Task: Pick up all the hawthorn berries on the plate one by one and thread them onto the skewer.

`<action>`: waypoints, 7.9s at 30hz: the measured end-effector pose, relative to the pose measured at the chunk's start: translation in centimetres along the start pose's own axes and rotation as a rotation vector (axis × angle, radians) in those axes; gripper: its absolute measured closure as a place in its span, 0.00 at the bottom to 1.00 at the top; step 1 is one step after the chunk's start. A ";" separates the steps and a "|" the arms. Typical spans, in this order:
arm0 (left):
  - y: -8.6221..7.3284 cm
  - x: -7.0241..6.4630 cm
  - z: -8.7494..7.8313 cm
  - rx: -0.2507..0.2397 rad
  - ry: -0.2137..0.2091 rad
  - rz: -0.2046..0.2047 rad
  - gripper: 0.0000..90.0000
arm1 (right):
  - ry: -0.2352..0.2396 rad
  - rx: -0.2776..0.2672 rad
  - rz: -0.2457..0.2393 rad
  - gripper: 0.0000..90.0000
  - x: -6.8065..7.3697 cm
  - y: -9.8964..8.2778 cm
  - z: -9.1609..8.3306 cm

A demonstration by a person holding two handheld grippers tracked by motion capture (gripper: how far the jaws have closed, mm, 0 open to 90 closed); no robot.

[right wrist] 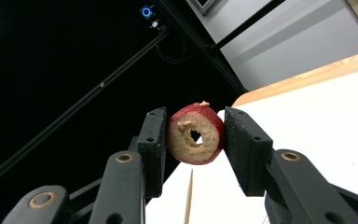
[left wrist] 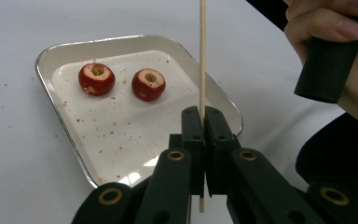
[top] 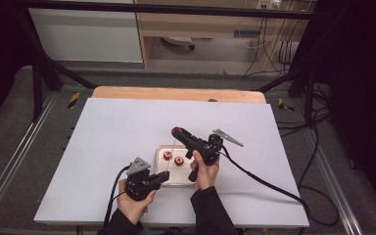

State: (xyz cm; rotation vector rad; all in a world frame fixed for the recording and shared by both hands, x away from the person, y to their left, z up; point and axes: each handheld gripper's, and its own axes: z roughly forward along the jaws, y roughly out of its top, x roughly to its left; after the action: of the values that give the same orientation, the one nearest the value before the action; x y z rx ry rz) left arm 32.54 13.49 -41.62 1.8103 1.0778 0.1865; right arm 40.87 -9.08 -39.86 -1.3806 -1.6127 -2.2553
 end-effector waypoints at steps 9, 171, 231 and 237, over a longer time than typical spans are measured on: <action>0.1 0.2 -0.1 -0.011 0.017 0.010 0.98 | 0.011 -0.014 0.038 0.68 0.0 -0.3 0.0; -2.6 6.4 -4.4 0.119 0.104 0.221 0.98 | -0.367 1.046 -0.327 0.68 -0.6 0.8 6.0; -2.5 3.6 -4.3 0.032 0.093 0.083 0.98 | -0.059 0.174 -0.082 0.68 0.0 -1.3 1.6; -2.2 2.5 -3.8 0.044 0.081 0.087 0.98 | -0.044 0.135 -0.084 0.68 0.1 -1.0 1.6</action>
State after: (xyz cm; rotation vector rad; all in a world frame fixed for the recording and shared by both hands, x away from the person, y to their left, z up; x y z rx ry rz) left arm 30.69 18.14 -42.29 1.9040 1.0678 0.2925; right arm 41.36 -7.34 -40.46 -1.3639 -1.8324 -2.1268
